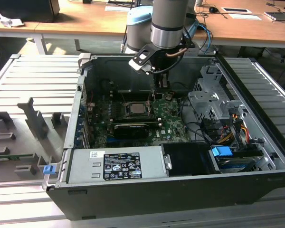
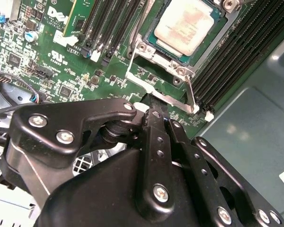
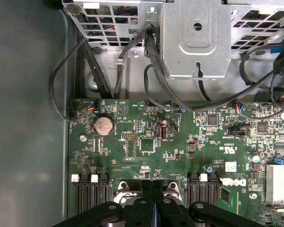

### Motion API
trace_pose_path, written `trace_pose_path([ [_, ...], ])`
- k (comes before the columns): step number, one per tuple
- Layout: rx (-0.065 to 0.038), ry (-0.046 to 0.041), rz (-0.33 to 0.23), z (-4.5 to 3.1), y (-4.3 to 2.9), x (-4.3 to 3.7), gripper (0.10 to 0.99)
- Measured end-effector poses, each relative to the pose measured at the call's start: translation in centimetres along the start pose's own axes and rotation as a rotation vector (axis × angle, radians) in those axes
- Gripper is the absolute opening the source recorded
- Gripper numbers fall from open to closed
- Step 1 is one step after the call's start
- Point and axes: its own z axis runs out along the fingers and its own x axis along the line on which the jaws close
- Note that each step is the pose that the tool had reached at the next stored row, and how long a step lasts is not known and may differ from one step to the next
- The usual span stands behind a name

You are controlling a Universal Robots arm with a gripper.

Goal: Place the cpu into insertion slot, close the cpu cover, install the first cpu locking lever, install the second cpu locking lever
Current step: 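Close the cpu cover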

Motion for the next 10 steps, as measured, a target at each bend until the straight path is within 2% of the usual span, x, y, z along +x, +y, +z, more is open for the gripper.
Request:
trace_pose_path([
  [10,0.0,0.0,0.0,-0.01,-0.38,0.0,0.106],
])
